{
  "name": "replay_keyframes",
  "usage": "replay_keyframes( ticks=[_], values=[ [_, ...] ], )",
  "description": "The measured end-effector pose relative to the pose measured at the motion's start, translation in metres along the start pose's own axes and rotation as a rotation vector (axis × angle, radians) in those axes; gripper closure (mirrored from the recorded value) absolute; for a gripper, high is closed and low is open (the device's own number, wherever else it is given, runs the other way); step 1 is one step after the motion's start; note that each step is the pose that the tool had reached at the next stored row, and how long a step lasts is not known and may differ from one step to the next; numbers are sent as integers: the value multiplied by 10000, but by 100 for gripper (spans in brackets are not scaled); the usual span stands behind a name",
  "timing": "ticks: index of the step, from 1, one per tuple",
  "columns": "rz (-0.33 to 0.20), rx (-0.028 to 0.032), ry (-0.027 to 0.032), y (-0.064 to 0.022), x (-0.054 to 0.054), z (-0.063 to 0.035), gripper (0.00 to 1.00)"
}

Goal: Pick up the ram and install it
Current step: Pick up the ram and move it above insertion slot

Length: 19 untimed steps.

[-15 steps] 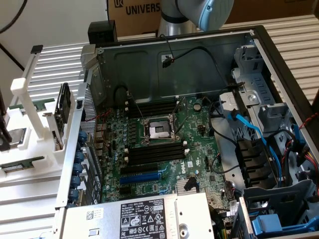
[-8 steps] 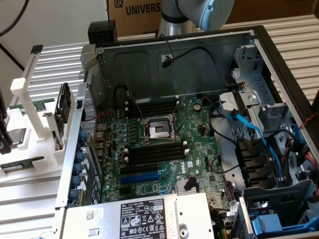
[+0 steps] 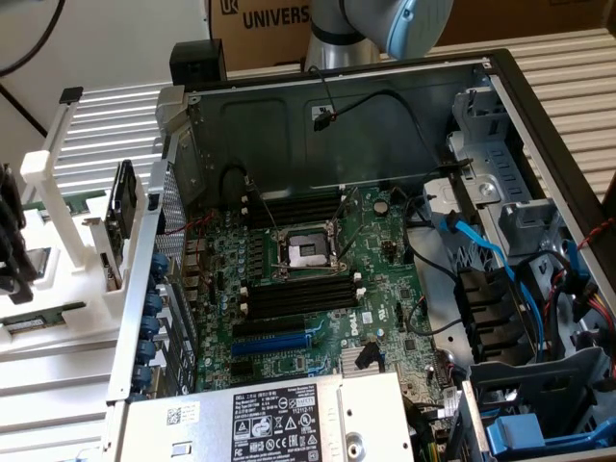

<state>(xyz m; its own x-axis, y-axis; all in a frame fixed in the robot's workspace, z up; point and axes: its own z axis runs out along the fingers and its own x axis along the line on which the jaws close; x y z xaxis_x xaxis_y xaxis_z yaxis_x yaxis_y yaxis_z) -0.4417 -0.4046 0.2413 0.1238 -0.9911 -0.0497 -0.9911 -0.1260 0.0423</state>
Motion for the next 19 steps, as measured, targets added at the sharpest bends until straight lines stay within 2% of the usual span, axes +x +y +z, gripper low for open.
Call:
replay_keyframes(
  ticks=[5,9,13,19],
  values=[
    [0,-13,-9,-31,8,87,67],
    [-1,-15,-19,-37,15,216,67],
    [-1,-54,-37,-48,20,304,67],
    [-3,-80,-68,-55,26,416,67]
  ],
)
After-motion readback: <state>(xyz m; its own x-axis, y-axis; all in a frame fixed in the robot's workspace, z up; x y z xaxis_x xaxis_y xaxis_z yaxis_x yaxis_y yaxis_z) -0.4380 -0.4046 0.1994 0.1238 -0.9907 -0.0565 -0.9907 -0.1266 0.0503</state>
